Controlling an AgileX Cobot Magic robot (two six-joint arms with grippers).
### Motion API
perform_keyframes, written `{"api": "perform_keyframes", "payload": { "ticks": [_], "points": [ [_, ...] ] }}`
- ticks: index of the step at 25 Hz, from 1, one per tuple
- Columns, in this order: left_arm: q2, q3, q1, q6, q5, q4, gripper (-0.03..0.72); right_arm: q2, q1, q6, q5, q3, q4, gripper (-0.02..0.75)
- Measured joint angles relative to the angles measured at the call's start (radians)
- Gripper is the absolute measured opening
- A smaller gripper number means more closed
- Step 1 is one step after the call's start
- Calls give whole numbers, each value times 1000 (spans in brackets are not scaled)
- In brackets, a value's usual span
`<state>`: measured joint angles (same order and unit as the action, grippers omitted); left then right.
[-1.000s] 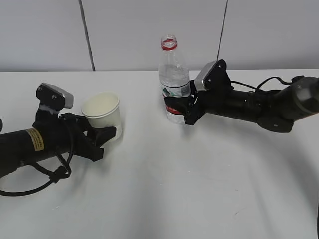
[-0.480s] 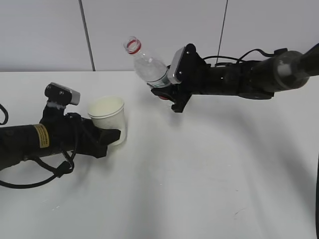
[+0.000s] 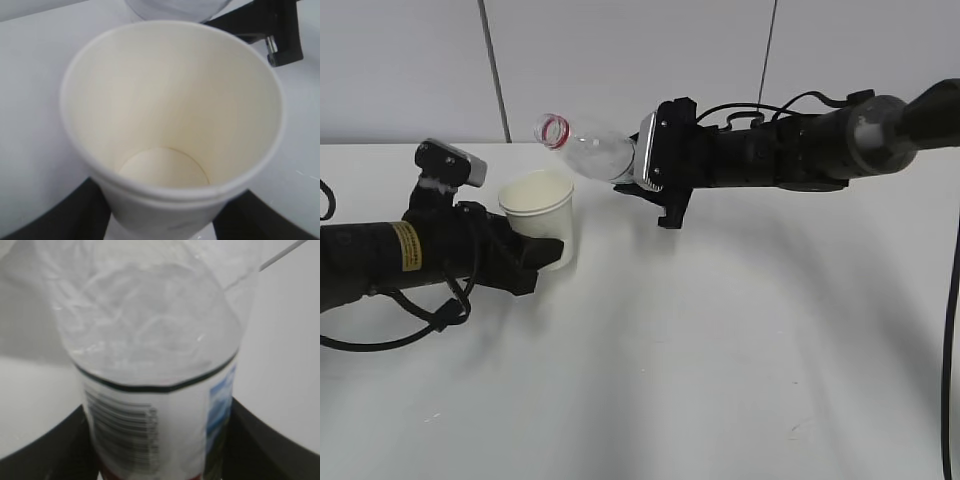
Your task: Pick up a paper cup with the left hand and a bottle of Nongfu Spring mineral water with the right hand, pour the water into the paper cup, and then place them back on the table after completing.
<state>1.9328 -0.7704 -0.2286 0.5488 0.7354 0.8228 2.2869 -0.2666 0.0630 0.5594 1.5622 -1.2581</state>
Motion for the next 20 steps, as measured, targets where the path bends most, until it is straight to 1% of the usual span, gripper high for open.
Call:
{"api": "perform_keyframes", "payload": {
  "ticks": [9, 20],
  "points": [
    [0, 0, 0, 0, -12, 29, 372, 0, 0, -69, -31, 51, 0, 445],
    [0, 0, 0, 0, -6, 37, 372, 0, 0, -273, -47, 80, -8, 444]
  ]
}}
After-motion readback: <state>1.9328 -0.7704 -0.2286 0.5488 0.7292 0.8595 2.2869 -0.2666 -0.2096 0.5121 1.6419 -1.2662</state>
